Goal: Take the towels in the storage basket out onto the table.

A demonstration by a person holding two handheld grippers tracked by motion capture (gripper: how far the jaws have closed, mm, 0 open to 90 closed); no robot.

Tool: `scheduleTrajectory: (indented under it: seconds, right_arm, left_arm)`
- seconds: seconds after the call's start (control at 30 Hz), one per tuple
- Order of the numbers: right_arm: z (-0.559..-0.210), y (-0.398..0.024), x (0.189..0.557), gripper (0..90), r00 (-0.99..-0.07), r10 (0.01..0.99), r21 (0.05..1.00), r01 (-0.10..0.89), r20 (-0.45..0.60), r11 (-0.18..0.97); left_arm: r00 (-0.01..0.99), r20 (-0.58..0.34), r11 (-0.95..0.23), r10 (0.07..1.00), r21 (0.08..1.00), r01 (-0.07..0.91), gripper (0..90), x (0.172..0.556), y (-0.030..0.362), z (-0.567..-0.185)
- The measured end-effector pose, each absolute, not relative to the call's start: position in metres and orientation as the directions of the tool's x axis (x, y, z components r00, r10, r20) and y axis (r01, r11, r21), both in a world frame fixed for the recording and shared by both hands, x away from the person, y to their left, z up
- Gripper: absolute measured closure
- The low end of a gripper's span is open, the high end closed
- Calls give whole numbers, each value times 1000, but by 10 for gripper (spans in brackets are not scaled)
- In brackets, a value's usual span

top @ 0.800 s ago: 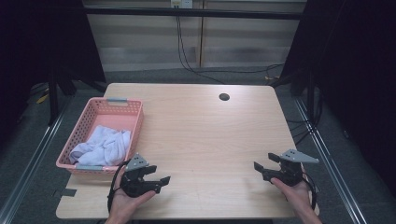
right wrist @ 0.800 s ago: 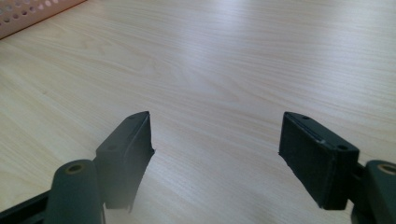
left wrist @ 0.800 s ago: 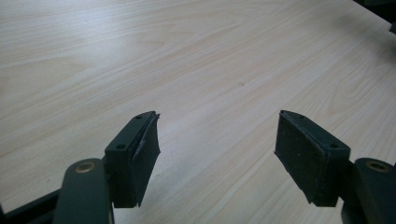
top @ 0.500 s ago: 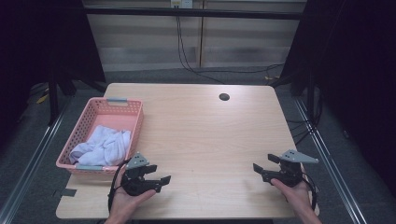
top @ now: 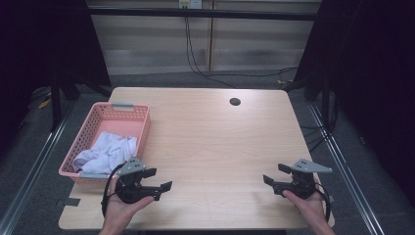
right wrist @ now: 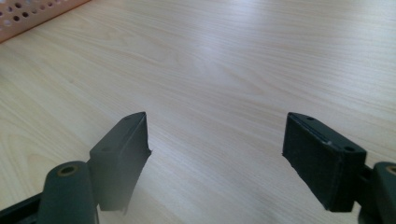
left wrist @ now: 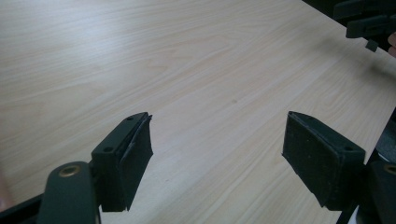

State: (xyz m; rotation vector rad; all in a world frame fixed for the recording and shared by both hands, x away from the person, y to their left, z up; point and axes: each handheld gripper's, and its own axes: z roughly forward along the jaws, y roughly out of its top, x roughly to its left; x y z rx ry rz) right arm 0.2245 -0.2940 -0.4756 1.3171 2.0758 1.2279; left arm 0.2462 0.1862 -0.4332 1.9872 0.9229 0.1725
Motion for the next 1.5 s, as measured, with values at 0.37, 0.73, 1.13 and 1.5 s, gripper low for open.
scheduleTrajectory:
  seconds: [0.37,0.73,1.13,1.5]
  right_arm:
    - [-475,-292,226,224,-492,860,836,524,137,166]
    - [-476,-289,228,224,-499,857,829,528,130,182]
    - [-475,-287,227,224,-513,849,833,521,128,189]
    - [-476,-285,229,235,-520,846,822,529,116,212]
  left_arm:
    - [697,-216,-304,683,785,540,230,247,208,-412]
    - [662,-159,-328,733,769,548,238,267,238,-382]
    - [557,-129,-296,820,738,606,172,303,286,-369]
    - [492,-135,-308,860,631,712,167,341,316,-396]
